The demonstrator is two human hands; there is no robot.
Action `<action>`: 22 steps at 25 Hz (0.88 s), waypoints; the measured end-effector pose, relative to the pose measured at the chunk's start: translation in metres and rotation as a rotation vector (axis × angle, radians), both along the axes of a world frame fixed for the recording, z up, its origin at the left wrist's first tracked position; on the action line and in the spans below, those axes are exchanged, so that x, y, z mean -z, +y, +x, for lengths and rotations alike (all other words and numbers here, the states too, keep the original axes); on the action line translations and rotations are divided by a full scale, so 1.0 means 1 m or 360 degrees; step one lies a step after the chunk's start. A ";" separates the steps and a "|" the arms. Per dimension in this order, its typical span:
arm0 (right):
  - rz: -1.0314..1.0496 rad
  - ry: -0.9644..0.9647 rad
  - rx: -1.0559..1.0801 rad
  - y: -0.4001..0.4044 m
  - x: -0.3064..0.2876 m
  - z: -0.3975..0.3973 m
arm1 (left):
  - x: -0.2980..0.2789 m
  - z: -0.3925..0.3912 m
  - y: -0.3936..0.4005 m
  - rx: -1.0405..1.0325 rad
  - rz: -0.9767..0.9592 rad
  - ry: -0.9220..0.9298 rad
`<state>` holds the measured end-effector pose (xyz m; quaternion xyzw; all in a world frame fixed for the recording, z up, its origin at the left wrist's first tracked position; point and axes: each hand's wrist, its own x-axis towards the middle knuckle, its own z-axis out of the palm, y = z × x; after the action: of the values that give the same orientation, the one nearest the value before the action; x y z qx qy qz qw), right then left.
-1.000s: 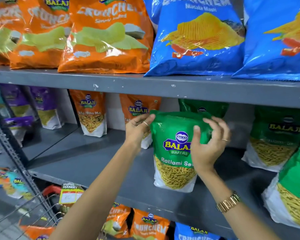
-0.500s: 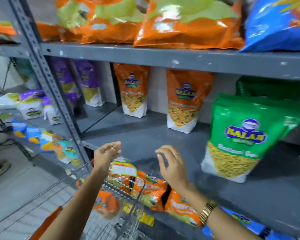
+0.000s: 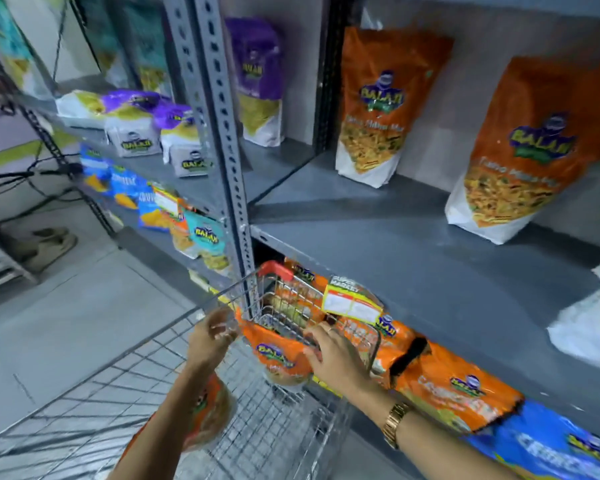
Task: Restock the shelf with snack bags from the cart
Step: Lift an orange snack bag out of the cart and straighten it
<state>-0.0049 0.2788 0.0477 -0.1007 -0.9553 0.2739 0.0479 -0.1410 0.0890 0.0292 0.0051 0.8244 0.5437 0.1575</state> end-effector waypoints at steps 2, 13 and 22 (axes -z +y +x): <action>0.0054 -0.0333 -0.0005 -0.005 0.011 -0.005 | 0.009 -0.009 0.004 0.0092 -0.0082 -0.0029; 0.0195 -0.0237 0.0134 -0.011 0.027 -0.015 | 0.026 -0.012 0.019 -0.0010 -0.0036 0.0035; -0.0058 0.0538 0.0131 0.002 -0.080 0.011 | -0.089 0.006 0.021 -0.0075 0.0767 0.0145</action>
<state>0.0063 0.2813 0.1282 -0.0931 -0.9236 0.3019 0.2171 -0.1352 0.1095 0.1181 0.0477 0.6770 0.7274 0.1016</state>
